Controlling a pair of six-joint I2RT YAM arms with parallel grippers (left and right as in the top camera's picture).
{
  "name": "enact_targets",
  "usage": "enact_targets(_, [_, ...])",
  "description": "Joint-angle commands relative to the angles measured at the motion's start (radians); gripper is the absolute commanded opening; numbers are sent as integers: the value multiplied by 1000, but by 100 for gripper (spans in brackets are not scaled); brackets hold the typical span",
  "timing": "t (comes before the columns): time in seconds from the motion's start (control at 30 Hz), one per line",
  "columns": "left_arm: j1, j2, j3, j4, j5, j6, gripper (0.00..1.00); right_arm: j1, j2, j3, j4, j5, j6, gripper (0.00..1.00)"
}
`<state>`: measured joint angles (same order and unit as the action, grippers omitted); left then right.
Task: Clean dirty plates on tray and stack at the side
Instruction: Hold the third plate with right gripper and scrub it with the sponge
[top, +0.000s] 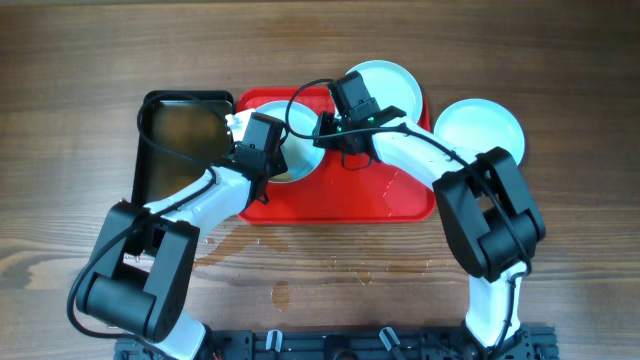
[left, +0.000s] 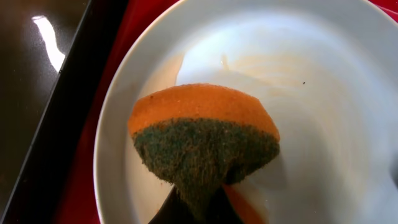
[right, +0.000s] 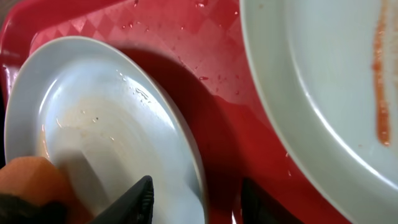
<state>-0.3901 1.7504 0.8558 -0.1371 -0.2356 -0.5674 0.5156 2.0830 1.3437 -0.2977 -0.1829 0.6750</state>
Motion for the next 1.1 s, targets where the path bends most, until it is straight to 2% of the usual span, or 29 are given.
enact_targets(0.0, [-6,18,-13,-5,0,-18,4,5,55,4,29,-24,11,46])
enact_targets(0.07, [-6,18,-13,-5,0,-18,4,5,73,4,33,-27,34,43])
enact_targets(0.1, [-6,18,-13,-5,0,-18,4,5,77,4,33,-29,35,33])
enact_targets(0.17, [-6,18,-13,-5,0,-18,4,5,80,4,19,-29,35,4])
enact_targets(0.53, [-6,18,-13,-31,-1,-17,4,-1,60,4,-270,-143,165,4])
enact_targets(0.63, [-6,19,-18,-37,-9,-17,4,-1,60,4,-299,-166,162,4])
enact_targets(0.77, [-5,29,-21,-32,-93,-17,4,-1,60,4,-307,-164,161,4])
enact_targets(0.9, [-5,85,-21,66,-216,-14,4,-1,60,4,-306,-154,155,4])
enact_targets(0.97, [-5,96,-21,129,-220,25,4,-1,60,4,-306,-153,155,4])
enact_targets(1.07, [-6,96,-21,249,-231,145,4,-1,60,4,-300,-153,155,4])
